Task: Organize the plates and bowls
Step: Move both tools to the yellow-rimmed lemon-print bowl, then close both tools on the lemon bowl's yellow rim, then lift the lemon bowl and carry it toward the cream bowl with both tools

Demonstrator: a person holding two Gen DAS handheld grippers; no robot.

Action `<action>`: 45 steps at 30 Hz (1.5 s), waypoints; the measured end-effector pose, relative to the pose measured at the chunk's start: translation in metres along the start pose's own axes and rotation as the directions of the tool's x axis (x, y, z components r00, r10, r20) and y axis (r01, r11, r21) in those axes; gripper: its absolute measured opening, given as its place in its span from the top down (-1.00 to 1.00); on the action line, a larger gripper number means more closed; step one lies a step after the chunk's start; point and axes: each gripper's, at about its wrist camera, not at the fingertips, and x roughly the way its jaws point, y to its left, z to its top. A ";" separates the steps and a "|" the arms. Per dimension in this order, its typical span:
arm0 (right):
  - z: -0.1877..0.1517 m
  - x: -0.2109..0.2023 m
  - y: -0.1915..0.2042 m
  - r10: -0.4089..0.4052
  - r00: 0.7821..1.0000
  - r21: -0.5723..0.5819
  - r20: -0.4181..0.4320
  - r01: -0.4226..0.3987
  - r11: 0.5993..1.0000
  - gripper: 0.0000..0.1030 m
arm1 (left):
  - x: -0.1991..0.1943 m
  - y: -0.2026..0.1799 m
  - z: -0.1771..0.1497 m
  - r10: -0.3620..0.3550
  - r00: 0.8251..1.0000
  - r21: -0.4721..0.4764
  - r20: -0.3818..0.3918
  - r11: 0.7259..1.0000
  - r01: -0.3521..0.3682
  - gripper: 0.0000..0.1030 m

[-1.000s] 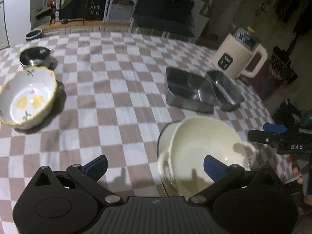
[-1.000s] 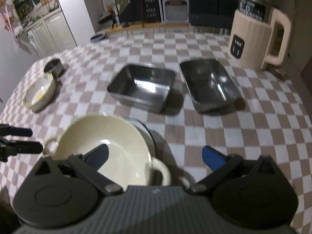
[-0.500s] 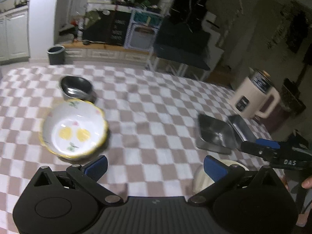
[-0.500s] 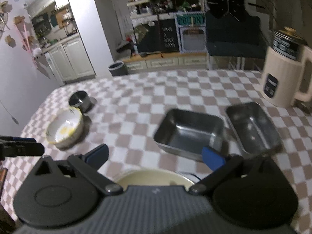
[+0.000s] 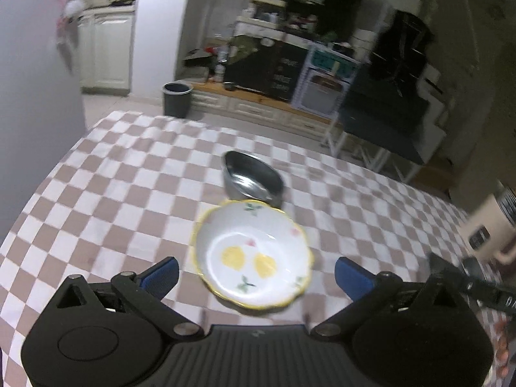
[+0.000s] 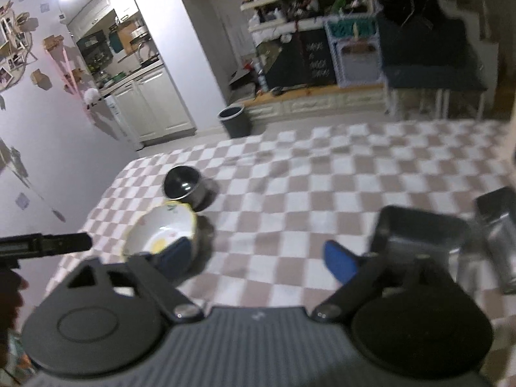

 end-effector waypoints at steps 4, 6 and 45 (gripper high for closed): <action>0.005 0.033 0.018 0.069 0.996 -0.015 -0.052 -0.070 0.997 -0.15 | 0.021 0.019 0.006 0.006 0.999 -0.047 -0.036 0.999 -0.008 -0.45; 0.006 0.049 0.026 0.095 0.992 -0.002 -0.080 -0.095 0.995 0.05 | 0.030 0.023 0.008 0.009 0.999 -0.052 -0.052 0.999 -0.011 -0.26; 0.000 0.183 0.079 -0.012 0.966 -0.016 -0.259 0.008 1.000 0.73 | 0.126 0.052 0.008 0.026 0.978 0.051 -0.205 0.999 -0.016 0.83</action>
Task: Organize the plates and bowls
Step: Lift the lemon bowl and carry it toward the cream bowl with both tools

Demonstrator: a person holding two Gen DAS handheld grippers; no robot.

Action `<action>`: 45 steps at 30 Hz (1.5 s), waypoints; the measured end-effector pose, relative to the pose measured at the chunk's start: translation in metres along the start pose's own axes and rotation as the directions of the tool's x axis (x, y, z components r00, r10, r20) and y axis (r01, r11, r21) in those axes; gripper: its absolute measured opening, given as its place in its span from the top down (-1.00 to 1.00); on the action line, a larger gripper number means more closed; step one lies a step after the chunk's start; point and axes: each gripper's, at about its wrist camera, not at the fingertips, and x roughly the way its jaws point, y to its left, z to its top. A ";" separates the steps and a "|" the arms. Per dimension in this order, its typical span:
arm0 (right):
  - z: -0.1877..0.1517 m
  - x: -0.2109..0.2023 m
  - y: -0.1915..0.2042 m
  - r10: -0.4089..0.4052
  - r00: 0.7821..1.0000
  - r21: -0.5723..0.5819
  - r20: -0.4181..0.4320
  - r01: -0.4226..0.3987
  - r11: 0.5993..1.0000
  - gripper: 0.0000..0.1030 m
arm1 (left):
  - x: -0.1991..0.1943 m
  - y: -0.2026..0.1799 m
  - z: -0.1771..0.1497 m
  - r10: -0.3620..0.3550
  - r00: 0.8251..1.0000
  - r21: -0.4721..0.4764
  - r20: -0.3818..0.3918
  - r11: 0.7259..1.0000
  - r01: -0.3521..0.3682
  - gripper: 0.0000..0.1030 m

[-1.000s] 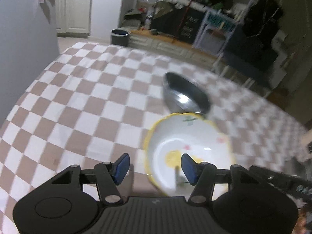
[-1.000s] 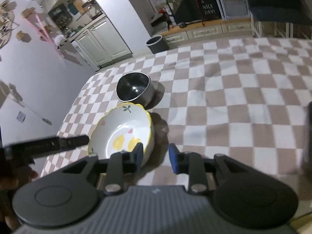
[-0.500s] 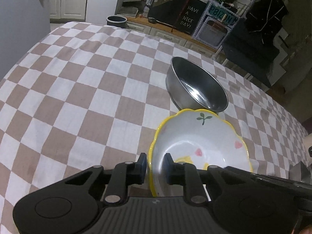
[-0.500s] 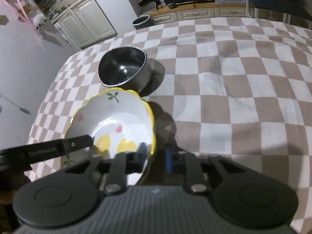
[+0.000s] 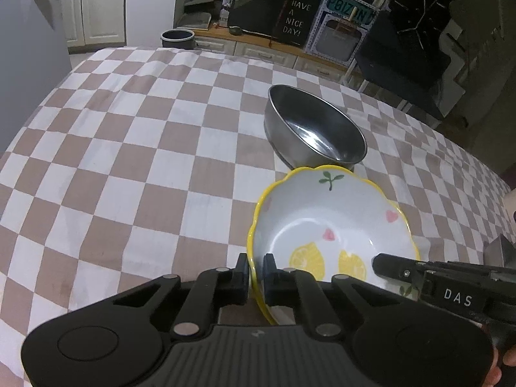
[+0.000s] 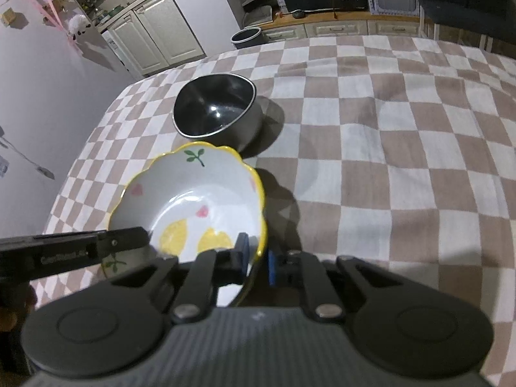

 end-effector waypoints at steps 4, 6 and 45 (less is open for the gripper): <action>-0.003 -0.004 -0.004 0.002 1.000 0.007 -0.003 -0.002 1.000 0.73 | -0.007 -0.006 -0.002 -0.007 1.000 0.006 0.019 1.000 0.007 0.84; -0.003 -0.009 -0.007 0.001 1.000 0.019 0.007 -0.001 1.000 0.74 | -0.011 -0.011 -0.003 -0.014 1.000 0.010 0.025 1.000 0.014 0.84; -0.123 -0.270 -0.128 -0.149 0.964 0.099 0.221 0.130 0.987 0.75 | -0.126 -0.221 -0.106 -0.325 0.943 0.187 0.073 0.933 0.307 0.82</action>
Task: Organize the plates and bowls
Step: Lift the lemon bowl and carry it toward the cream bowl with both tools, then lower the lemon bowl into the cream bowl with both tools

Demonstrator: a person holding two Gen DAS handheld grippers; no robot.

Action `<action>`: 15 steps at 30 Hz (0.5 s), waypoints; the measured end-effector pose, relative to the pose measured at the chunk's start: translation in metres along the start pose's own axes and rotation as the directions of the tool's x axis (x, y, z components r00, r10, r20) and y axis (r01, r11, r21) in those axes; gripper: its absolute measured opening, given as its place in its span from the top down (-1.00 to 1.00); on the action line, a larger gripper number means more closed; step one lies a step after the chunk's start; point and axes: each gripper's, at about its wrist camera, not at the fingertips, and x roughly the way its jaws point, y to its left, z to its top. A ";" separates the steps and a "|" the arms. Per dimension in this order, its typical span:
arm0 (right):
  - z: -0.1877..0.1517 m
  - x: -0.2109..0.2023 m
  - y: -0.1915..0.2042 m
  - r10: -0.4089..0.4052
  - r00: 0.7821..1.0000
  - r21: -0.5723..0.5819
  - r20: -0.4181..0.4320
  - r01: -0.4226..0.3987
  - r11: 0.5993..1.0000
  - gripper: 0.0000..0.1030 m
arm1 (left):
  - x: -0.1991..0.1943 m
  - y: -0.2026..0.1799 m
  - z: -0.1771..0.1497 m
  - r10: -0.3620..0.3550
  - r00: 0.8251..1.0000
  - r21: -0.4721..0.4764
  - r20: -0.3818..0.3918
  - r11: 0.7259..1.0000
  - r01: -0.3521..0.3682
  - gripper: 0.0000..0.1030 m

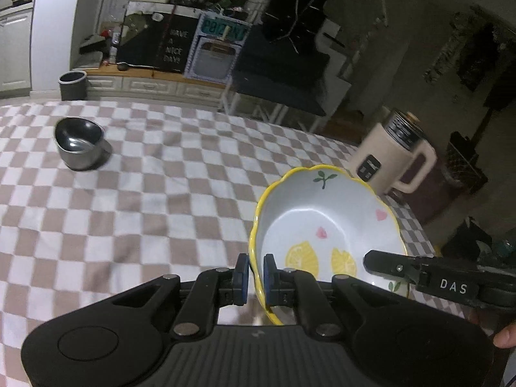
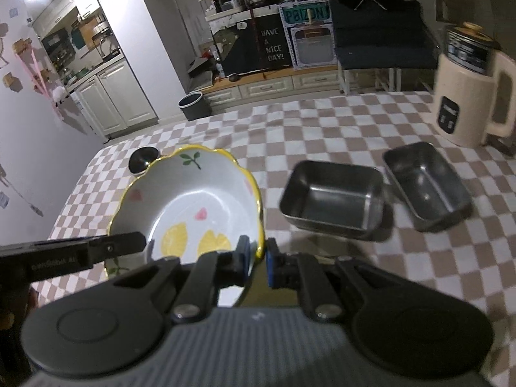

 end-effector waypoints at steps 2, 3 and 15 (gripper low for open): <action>-0.005 -0.006 -0.008 -0.004 1.000 -0.003 0.004 0.004 1.000 0.75 | 0.002 -0.010 -0.005 -0.007 1.000 0.017 -0.007 1.000 0.008 0.82; -0.008 -0.009 -0.013 -0.004 1.000 0.004 0.005 0.004 1.000 0.75 | 0.003 -0.015 -0.008 -0.011 1.000 0.024 -0.009 1.000 0.011 0.82; -0.030 -0.005 -0.057 -0.016 0.999 0.131 -0.037 0.021 0.991 0.75 | 0.037 -0.037 -0.032 -0.023 0.994 0.058 -0.103 0.998 0.030 0.81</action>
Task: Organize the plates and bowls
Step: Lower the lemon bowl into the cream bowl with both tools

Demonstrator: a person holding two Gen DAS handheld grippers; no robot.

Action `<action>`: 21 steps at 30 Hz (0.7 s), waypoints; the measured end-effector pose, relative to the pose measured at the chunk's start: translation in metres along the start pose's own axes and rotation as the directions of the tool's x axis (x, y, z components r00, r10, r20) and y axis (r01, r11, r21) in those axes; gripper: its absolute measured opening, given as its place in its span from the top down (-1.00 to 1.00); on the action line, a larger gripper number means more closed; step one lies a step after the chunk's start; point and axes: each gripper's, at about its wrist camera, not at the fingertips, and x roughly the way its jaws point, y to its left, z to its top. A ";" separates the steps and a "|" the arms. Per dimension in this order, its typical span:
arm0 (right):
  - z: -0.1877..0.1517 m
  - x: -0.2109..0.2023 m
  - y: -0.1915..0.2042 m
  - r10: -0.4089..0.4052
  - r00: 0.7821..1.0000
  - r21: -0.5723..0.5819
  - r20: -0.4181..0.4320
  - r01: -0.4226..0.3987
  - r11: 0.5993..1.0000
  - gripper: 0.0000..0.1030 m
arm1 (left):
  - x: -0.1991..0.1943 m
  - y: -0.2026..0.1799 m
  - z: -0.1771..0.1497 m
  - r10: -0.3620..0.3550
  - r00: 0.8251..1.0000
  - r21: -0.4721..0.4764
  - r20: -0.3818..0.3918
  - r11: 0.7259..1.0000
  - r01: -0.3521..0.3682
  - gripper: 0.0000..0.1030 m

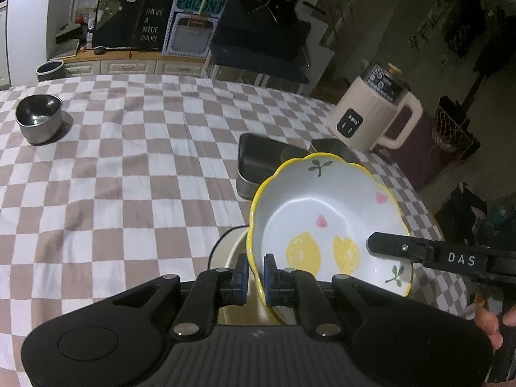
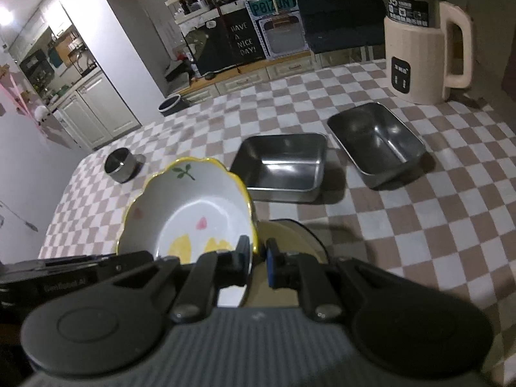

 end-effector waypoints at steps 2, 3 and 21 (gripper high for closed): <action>0.000 0.003 0.000 -0.012 1.000 -0.003 -0.015 0.012 1.000 0.75 | 0.004 0.000 0.000 -0.003 1.000 0.001 -0.013 1.000 0.003 0.81; 0.000 0.006 0.001 -0.022 0.999 -0.011 -0.026 0.022 1.000 0.75 | 0.006 0.000 -0.001 -0.005 1.000 0.000 -0.019 1.000 0.005 0.80; -0.013 0.027 0.002 -0.106 0.977 -0.103 -0.187 0.088 0.991 0.75 | 0.032 0.000 -0.023 0.022 0.988 0.045 -0.153 0.999 -0.016 0.77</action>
